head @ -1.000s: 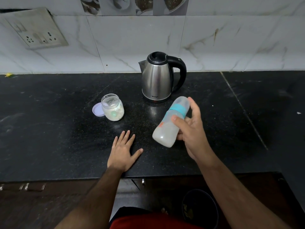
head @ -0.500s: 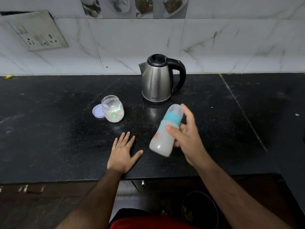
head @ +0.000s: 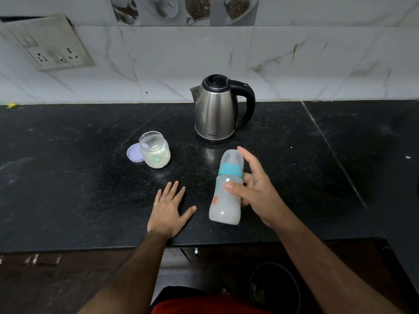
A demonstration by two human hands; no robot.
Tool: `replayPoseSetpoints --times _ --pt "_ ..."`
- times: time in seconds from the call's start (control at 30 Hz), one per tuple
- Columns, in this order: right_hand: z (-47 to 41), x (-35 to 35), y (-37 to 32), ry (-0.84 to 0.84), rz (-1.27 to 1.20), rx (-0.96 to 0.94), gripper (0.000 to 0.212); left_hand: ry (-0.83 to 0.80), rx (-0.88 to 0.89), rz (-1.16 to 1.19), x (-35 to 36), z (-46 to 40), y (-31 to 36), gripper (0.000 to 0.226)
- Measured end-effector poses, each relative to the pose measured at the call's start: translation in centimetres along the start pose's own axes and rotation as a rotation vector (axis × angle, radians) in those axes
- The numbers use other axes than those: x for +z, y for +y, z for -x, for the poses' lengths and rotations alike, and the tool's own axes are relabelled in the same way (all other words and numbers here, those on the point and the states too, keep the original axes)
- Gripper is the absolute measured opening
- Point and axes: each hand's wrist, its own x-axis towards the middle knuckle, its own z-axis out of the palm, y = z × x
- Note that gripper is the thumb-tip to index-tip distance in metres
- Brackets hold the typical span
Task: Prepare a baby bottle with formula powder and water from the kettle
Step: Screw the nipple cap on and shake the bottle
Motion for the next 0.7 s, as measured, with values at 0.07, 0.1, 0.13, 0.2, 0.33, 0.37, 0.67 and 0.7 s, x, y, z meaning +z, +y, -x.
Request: replayPoseSetpoints --times 0.07,0.1,0.13,0.2,0.33,0.37,0.67,0.7 --pt "-0.4 -0.2 -0.4 0.100 -0.089 -0.032 0.075 0.003 0.000 0.008 0.0 0.0 0.0 0.084" --pt "-0.6 -0.3 -0.7 0.182 -0.136 -0.045 0.075 0.007 0.000 0.012 0.0 0.0 0.0 0.084" --pt "-0.8 -0.4 -0.8 0.256 -0.177 -0.054 0.075 0.008 0.000 0.014 0.0 0.0 0.1 0.084" --pt "-1.0 -0.4 -0.5 0.316 -0.215 -0.054 0.078 0.011 0.001 0.019 0.0 0.1 0.1 0.084" --pt "-0.2 0.0 0.2 0.120 -0.063 0.021 0.079 0.012 0.000 0.021 0.0 0.0 0.1 0.082" --pt "-0.1 0.0 0.1 0.079 -0.030 0.024 0.080 0.011 0.000 0.017 0.0 0.0 0.0 0.081" --pt "-0.9 -0.8 0.0 0.242 -0.145 -0.002 0.076 0.019 -0.001 0.015 0.2 0.0 0.0 0.085" --pt "-0.6 -0.8 0.2 0.161 -0.068 0.023 0.076 0.017 -0.004 0.014 0.1 0.0 0.0 0.085"
